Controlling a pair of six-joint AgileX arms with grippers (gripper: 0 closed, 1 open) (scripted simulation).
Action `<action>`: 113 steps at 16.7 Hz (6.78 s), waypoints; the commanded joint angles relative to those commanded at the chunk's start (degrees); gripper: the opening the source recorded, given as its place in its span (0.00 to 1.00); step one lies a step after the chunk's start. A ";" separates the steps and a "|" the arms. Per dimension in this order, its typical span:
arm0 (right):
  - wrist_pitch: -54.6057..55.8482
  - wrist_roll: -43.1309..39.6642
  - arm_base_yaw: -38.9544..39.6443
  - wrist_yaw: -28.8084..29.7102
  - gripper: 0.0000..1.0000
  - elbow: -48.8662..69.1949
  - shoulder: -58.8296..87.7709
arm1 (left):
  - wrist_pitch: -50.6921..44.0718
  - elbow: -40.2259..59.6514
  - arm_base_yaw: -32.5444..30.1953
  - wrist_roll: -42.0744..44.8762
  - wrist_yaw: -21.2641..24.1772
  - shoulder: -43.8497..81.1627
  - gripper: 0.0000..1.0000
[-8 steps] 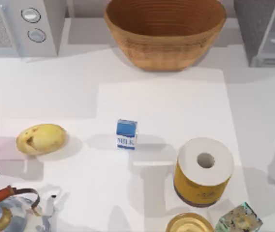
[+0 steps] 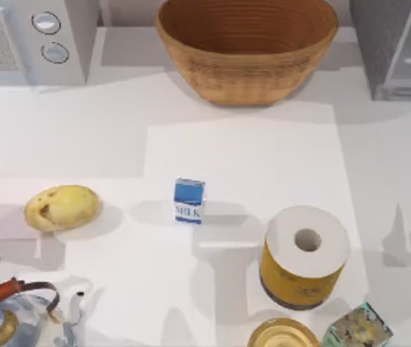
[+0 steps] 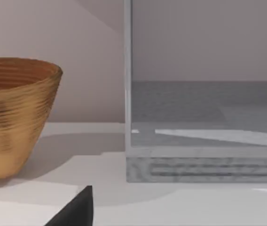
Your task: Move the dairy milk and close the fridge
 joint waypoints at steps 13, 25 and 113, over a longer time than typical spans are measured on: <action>30.14 0.75 39.68 39.93 1.00 0.99 31.85 | 0.00 0.00 0.00 0.00 0.00 0.00 1.00; 29.67 10.09 48.87 46.53 1.00 15.38 48.51 | 0.00 0.00 0.00 0.00 0.00 0.00 1.00; 33.35 16.75 37.55 49.11 0.00 60.37 112.44 | 0.00 0.00 0.00 0.00 0.00 0.00 1.00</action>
